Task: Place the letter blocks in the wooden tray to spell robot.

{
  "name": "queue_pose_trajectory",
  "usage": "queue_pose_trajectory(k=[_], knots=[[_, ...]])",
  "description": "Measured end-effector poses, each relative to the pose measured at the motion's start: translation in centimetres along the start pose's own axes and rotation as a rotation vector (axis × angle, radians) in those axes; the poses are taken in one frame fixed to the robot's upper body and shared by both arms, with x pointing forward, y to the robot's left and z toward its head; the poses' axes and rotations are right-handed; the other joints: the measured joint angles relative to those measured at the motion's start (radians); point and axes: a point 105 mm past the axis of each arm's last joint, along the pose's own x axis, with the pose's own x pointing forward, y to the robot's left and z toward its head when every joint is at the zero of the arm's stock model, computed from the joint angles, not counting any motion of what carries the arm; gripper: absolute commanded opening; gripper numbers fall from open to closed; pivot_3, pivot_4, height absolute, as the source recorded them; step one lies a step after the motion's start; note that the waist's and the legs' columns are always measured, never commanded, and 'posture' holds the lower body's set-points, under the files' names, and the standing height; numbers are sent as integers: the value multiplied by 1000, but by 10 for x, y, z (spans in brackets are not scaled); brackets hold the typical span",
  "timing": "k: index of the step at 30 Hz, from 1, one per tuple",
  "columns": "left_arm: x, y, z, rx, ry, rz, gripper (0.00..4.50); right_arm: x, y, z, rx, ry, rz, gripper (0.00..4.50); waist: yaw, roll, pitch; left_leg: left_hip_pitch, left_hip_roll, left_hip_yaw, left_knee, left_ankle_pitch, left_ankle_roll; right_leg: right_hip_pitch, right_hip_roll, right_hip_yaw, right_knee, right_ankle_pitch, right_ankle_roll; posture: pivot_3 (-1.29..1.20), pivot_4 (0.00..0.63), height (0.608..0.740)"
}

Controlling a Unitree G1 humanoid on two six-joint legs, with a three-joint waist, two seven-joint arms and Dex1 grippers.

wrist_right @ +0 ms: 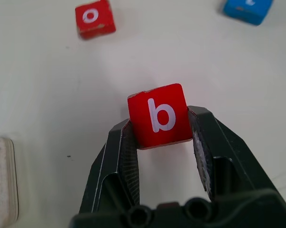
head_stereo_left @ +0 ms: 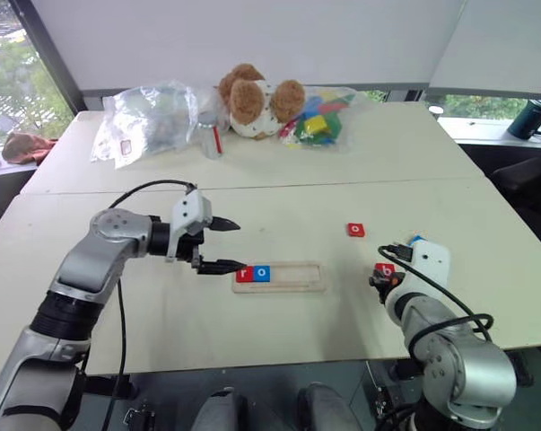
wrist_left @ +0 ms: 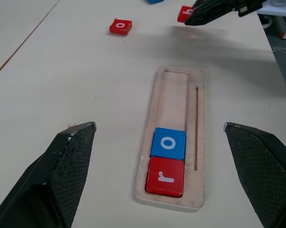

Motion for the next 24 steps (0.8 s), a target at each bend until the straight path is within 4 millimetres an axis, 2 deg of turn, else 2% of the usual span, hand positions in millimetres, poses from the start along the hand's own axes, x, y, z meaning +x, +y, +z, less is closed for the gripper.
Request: queue_pose_trajectory(k=[3,5,6,9,11,14,16,17,19,21,24], knots=[[1,-3,0,2,1,-4,4500,5,-2,-5,12,28,-13,3053,0,0,0,0,0,0,0,0,0,0,0,0,-1,0,0,0,150,740],[1,-4,-1,-2,3,-3,4500,6,-2,-7,14,34,-20,4153,0,0,0,0,0,0,0,0,0,0,0,0,-1,0,0,0,150,740],[1,-4,-1,-1,4,-2,4500,6,-3,-6,16,31,-24,4427,0,0,0,0,0,0,0,0,0,0,-1,0,-1,0,0,0,150,740],[0,-5,0,0,12,-3,4500,7,-4,-5,2,26,-12,4427,-2,0,0,0,0,0,0,0,0,0,0,1,-1,0,0,0,150,740],[-4,-4,-2,1,25,-4,4500,6,-9,6,-54,-17,10,4427,-2,0,0,0,0,0,0,0,0,0,0,0,-1,0,0,0,150,740],[-13,-3,-6,-10,61,-13,4500,-1,-19,51,-228,-199,132,4427,-1,1,1,0,0,1,0,0,0,1,0,-1,-3,0,0,0,150,740],[-19,-3,-6,-7,76,-35,4500,-8,-18,70,-379,-277,281,4427,1,0,1,0,0,-1,0,-1,1,3,0,-3,-5,0,0,0,150,740],[-21,-5,-4,-2,79,-54,4500,-10,-18,68,-471,-265,393,4427,4,0,1,0,0,-2,-1,-1,2,5,1,-3,-7,0,1,0,150,740],[-25,-8,-2,7,90,-83,4500,-13,-19,51,-561,-197,584,4427,4,0,1,0,1,-3,-1,-2,3,6,1,-3,-8,-1,2,0,150,740],[-29,-12,-1,22,110,-114,4500,-14,-30,31,-635,-94,775,4427,2,0,2,0,0,0,0,-2,4,7,0,-2,-9,-1,2,0,150,740],[-31,-18,4,53,128,-147,4500,-7,-51,31,-740,-69,884,4427,-4,-2,3,3,0,3,1,-3,4,9,-1,0,-8,-1,2,0,150,740]])
